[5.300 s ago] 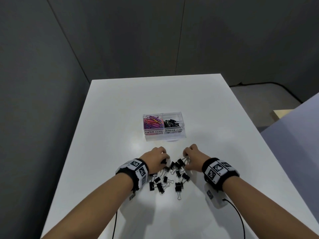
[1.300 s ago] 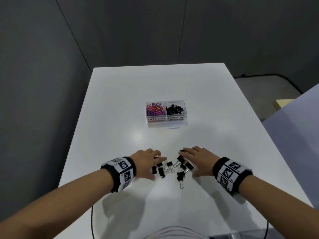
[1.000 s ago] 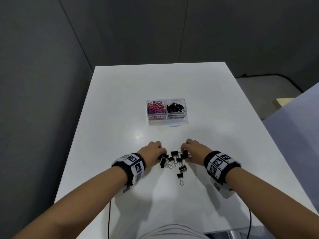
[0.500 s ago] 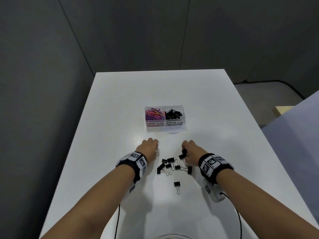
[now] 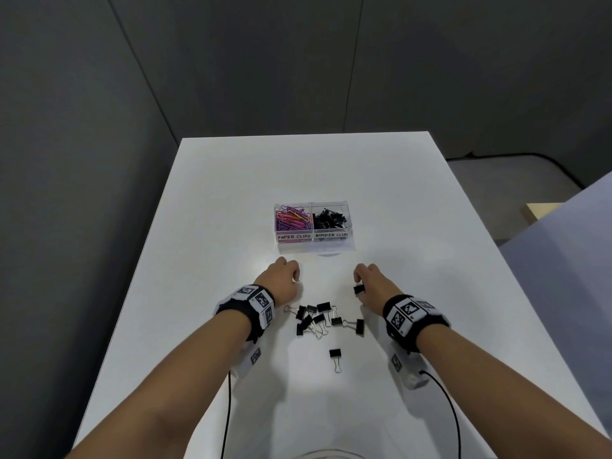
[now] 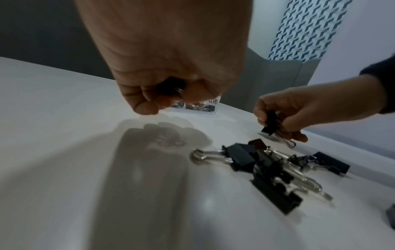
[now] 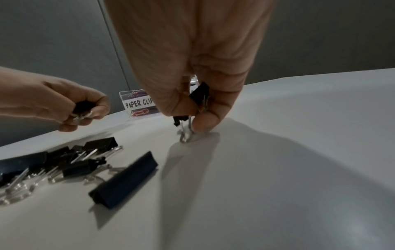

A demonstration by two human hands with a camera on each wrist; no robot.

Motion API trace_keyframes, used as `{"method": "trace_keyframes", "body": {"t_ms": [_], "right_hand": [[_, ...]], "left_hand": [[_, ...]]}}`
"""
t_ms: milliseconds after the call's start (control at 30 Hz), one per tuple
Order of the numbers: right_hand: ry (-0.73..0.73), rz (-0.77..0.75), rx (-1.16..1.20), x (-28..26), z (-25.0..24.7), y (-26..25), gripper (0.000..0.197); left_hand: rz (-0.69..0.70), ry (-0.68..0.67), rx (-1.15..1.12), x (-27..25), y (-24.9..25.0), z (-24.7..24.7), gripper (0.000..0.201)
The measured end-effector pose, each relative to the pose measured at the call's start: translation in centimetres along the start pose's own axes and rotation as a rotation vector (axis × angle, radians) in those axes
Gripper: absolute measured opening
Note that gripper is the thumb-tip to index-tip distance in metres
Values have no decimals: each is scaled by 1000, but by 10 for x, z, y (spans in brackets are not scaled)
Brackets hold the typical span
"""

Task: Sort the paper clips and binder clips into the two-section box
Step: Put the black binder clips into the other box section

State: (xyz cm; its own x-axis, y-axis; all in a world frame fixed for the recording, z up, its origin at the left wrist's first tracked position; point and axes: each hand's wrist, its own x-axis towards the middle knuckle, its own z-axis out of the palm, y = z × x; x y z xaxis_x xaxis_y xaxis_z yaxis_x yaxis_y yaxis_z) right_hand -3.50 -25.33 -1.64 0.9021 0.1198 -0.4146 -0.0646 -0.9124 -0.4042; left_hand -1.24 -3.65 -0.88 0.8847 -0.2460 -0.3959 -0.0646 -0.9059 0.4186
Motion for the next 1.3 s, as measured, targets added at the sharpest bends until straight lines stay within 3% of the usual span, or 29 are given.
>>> {"method": "trace_keyframes", "body": {"t_ms": [67, 267, 433, 633, 867, 1067, 1167, 1300], "right_hand": [[6, 11, 49, 0, -3, 2, 17], [45, 62, 157, -3, -10, 2, 20], [12, 44, 193, -19, -8, 7, 10], [-81, 64, -107, -37, -4, 15, 48], [-44, 16, -201, -40, 9, 5, 26], [-104, 104, -253, -44, 6, 16, 30], [-123, 75, -274, -45, 0, 22, 16], [-166, 45, -215, -39, -12, 24, 15]], "left_hand": [[0, -6, 8, -3, -1, -4, 14], [-33, 1, 166, -10, -9, -7, 38], [-16, 19, 260, -25, -10, -2, 48], [-42, -34, 108, -33, -13, 4, 31], [41, -95, 147, -47, -9, 7, 28], [37, -154, 99, -49, -8, 5, 38], [18, -177, 48, -43, -9, 5, 32], [-13, -167, 42, -33, -9, 3, 24]]}}
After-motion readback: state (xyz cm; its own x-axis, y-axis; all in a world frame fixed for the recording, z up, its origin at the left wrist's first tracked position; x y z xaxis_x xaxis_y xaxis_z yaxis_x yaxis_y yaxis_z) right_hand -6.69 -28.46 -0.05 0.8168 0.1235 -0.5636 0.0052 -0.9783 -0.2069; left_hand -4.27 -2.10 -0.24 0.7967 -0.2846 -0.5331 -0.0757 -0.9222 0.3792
